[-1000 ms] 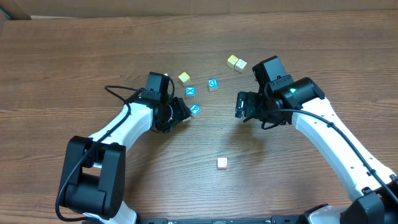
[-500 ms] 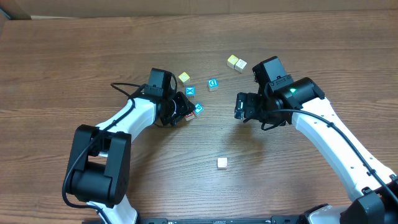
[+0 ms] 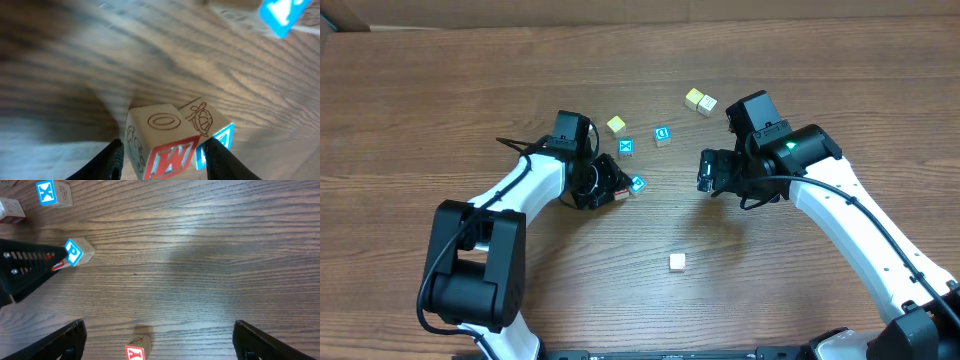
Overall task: Flip 3 blocks
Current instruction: 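Grasp the red M block with the left gripper and lift it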
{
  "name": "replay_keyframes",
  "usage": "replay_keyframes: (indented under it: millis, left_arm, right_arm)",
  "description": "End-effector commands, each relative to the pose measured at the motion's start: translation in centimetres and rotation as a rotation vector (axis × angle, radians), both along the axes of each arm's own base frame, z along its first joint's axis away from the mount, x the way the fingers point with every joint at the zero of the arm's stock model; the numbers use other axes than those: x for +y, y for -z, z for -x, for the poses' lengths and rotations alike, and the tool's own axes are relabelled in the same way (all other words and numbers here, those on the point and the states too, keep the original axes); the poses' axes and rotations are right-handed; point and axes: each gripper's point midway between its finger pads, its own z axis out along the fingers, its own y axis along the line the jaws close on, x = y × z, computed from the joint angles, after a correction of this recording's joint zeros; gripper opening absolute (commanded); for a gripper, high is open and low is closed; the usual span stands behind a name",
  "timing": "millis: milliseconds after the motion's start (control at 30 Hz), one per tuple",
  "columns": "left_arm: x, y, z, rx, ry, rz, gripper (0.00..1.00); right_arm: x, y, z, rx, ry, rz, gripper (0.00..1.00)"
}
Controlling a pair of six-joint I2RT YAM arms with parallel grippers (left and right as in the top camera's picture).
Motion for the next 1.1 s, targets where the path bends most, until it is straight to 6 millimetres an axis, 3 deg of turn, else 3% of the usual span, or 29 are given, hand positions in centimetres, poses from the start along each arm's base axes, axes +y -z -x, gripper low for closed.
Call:
replay_keyframes:
  millis: [0,300,600,867,967,1067]
  left_arm:
    - [5.2,5.4,4.5,0.181,-0.035,-0.244,0.43]
    - [6.7,5.2,4.0,0.147,-0.002,-0.266,0.53]
    - [6.5,2.3,1.5,0.041,-0.015,-0.246,0.70]
    - [6.1,0.4,0.7,0.004,-0.066,-0.215,0.68]
    - [5.9,0.4,1.0,0.010,-0.047,-0.203,0.56]
    - [5.6,0.4,1.2,0.017,-0.039,-0.203,0.59]
  right_arm:
    - [0.4,-1.7,-0.5,-0.049,-0.010,-0.026,0.94]
    - [0.4,-1.7,-0.5,-0.049,-0.011,-0.025,0.94]
    - [0.5,-1.8,-0.7,-0.057,-0.010,-0.029,0.94]
    - [0.6,-1.9,-0.9,-0.065,-0.010,-0.032,0.94]
    - [0.6,-1.9,-1.0,-0.069,-0.010,-0.034,0.94]
    - [0.6,-1.9,-1.0,-0.070,-0.010,-0.034,0.94]
